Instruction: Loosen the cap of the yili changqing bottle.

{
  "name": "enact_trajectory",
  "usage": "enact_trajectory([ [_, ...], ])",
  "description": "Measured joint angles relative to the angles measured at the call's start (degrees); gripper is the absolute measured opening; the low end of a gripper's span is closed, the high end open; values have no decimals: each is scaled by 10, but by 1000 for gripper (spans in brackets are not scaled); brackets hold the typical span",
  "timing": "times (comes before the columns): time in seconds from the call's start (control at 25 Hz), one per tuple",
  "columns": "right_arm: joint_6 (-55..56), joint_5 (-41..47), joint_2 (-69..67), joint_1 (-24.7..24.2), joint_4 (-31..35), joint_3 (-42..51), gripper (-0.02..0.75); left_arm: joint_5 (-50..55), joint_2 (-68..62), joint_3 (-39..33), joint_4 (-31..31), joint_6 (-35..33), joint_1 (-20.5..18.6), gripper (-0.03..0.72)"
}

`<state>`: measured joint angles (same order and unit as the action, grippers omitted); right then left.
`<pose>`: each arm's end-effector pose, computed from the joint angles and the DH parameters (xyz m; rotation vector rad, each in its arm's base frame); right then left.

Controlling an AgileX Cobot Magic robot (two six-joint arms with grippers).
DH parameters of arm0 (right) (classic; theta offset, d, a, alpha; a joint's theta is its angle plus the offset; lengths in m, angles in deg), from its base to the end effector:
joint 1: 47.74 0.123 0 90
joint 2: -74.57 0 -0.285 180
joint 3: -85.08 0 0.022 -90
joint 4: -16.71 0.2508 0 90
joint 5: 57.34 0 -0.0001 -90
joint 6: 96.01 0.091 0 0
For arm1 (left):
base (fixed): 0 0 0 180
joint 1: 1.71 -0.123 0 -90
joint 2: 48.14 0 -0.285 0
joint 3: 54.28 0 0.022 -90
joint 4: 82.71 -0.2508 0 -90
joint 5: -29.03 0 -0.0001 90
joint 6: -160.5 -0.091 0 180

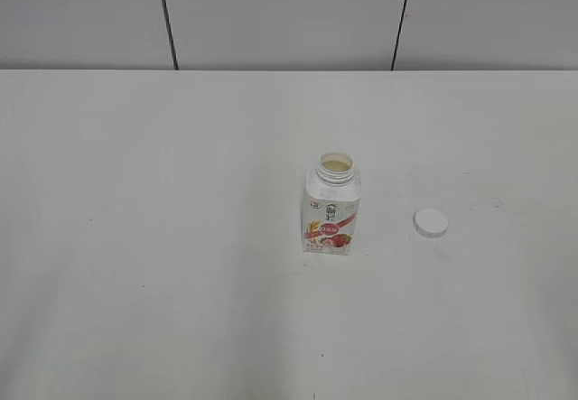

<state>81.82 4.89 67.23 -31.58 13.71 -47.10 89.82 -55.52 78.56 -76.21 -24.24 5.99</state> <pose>-0.0072 -0.0065 0.2789 -0.3225 2.0234 0.0895 -0.0103 -0.0077 0.2844 0.2253 1.9992 -0.1679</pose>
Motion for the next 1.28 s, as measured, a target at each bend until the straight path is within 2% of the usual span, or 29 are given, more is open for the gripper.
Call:
enact_trajectory([
  [0.16, 0, 0, 0, -7, 0, 0, 587, 0, 0, 0, 1, 0, -19, 489],
  [0.36, 0, 0, 0, -54, 0, 0, 587, 0, 0, 0, 1, 0, -58, 489],
  [0.64, 0, 0, 0, -110, 0, 0, 587, 0, 0, 0, 1, 0, -64, 488],
  [1.28, 0, 0, 0, -113, 1, 0, 587, 0, 0, 0, 1, 0, -64, 468],
])
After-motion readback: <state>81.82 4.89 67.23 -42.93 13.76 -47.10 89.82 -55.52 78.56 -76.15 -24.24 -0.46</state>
